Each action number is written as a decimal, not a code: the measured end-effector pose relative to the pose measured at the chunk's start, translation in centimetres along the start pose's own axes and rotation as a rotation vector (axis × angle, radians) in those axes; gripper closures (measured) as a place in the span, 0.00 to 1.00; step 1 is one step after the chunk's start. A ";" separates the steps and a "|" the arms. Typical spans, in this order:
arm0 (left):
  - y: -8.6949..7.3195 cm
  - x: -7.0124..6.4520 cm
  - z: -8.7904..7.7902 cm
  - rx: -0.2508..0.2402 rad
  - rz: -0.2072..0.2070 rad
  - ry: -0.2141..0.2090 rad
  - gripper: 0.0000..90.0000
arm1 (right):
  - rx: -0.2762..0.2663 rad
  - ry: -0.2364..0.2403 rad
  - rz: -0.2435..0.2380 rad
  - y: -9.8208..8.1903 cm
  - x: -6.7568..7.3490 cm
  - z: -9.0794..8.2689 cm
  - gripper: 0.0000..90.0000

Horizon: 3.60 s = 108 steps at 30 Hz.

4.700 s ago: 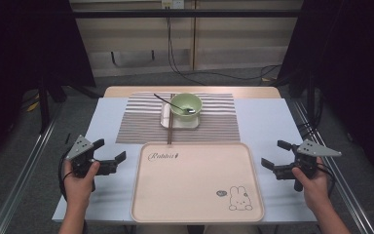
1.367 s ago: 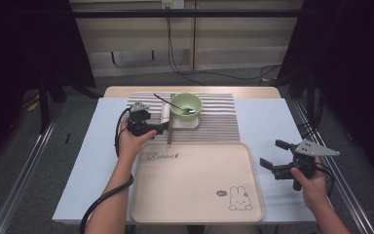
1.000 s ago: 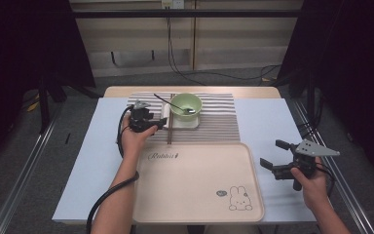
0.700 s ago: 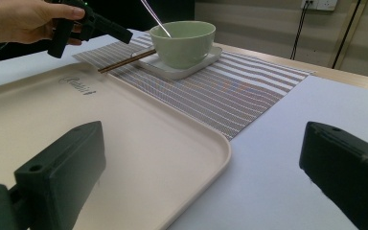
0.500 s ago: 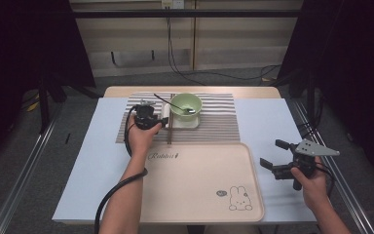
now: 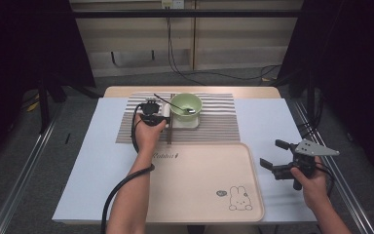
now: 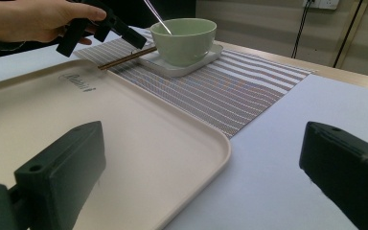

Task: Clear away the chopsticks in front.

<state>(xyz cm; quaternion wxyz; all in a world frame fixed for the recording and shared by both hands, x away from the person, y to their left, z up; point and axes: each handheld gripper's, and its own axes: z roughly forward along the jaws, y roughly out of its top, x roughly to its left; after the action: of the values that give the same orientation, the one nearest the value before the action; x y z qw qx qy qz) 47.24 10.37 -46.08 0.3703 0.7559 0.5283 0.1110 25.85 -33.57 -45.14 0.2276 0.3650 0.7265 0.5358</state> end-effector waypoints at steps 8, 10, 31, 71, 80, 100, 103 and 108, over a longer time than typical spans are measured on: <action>0.1 0.1 0.3 0.005 -0.039 -0.012 0.76 | -0.001 0.000 0.004 0.0 0.0 0.0 0.02; 0.1 0.0 0.4 0.001 -0.062 -0.015 0.78 | -0.004 0.002 0.002 0.0 0.0 0.0 0.02; 0.3 -0.5 0.8 0.031 -0.239 0.004 0.94 | -0.004 0.006 0.000 0.0 -0.1 0.0 0.02; -1.0 1.4 -4.3 -0.037 -0.378 0.011 0.96 | -0.019 0.031 0.003 0.3 0.0 0.7 0.02; -1.3 1.5 -5.7 -0.060 -0.375 -0.002 0.96 | -0.021 0.028 0.009 0.3 0.0 0.6 0.02; -5.9 1.1 -11.6 -0.093 -0.382 0.012 0.96 | -0.024 0.039 -0.004 0.5 0.1 1.1 0.02; -6.7 0.9 -12.2 -0.100 -0.392 0.014 0.96 | -0.020 0.042 -0.004 0.4 0.1 1.2 0.02; -8.2 0.6 -12.8 -0.093 -0.396 0.019 0.96 | -0.024 0.045 -0.003 0.5 0.1 1.2 0.02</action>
<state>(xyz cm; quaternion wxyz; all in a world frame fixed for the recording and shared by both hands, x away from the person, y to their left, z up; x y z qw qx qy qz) 34.44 17.95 -42.82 0.4143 0.6185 0.6643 0.0674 26.81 -32.65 -45.05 0.2162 0.3491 0.7254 0.5524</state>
